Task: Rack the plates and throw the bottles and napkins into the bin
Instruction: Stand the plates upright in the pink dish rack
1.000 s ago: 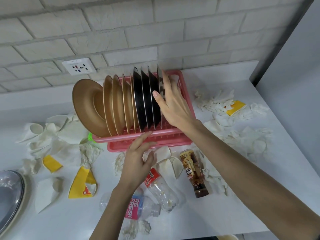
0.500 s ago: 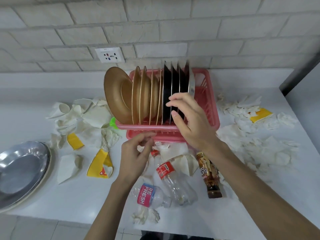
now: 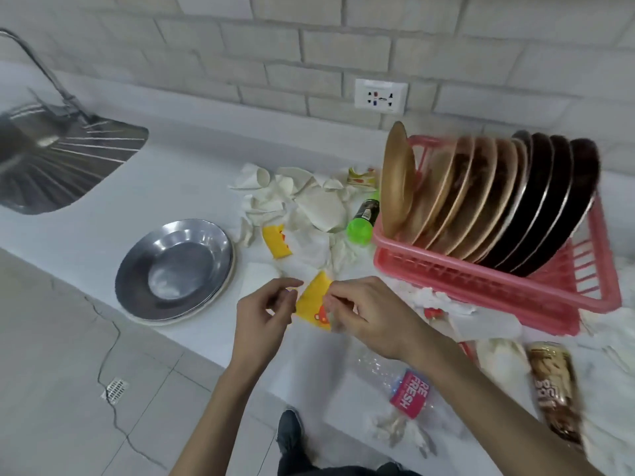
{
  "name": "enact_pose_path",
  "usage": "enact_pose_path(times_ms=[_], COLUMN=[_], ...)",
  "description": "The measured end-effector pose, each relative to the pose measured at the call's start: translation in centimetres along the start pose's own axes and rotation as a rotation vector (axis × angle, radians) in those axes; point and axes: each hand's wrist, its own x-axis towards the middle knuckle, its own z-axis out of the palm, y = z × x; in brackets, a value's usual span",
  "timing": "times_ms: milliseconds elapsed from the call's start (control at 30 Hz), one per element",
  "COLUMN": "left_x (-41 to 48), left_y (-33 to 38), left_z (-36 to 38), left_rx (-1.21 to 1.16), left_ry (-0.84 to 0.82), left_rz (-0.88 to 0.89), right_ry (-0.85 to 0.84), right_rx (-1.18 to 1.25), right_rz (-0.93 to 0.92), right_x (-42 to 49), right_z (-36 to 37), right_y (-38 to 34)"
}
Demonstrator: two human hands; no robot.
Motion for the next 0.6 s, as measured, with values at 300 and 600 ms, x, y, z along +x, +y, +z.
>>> enact_pose_path(times_ms=[300,600], left_x=[5.8,13.6], left_y=[-8.9,-16.4], left_z=[-14.7,-24.8], left_rx=[0.194,0.682], left_ry=[0.133,0.172], left_rz=[-0.062,0.051], right_ry=[-0.161,-0.077], right_rx=[0.125,0.154], right_rz=[0.156,0.306], right_x=[8.9,13.4], right_z=[10.3,17.6], right_y=[-5.4,-6.9])
